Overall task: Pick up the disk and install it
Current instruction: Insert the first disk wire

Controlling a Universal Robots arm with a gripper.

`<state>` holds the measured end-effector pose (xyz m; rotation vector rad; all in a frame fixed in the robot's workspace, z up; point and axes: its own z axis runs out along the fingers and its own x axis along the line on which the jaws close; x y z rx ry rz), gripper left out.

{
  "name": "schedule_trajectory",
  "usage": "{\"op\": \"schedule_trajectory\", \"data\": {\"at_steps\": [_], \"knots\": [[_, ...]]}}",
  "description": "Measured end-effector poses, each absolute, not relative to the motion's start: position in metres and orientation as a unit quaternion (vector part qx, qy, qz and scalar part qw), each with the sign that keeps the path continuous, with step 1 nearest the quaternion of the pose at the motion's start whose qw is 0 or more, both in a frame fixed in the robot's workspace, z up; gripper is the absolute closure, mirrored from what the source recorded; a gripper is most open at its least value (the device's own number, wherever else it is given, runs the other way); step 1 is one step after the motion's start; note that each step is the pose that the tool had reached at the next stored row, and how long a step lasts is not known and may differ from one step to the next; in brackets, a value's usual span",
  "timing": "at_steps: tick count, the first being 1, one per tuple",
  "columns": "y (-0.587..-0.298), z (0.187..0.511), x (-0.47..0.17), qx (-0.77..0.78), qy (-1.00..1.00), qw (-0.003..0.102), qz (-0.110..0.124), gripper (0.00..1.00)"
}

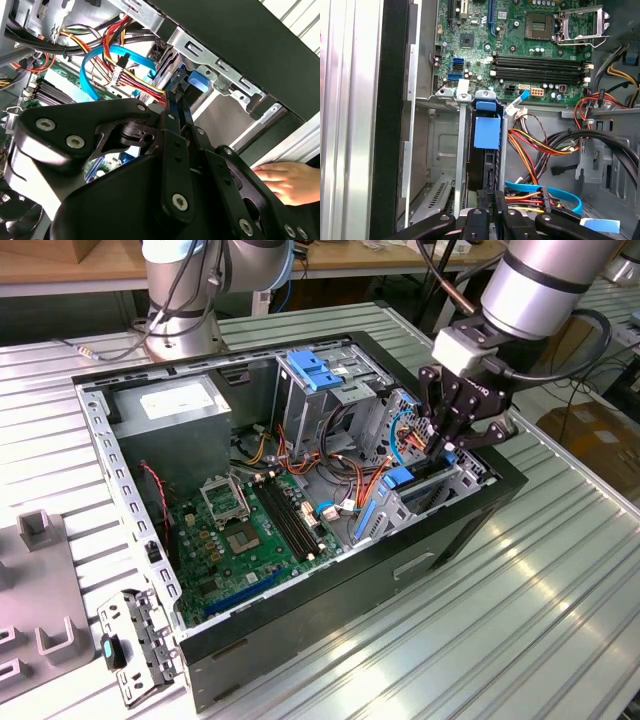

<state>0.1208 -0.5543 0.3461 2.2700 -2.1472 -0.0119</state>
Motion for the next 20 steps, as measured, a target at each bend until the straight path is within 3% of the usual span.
{"op": "schedule_trajectory", "data": {"at_steps": [20], "knots": [[-0.5538,0.3473,0.1209,0.705,-0.709,0.008,-0.004,0.83]]}}
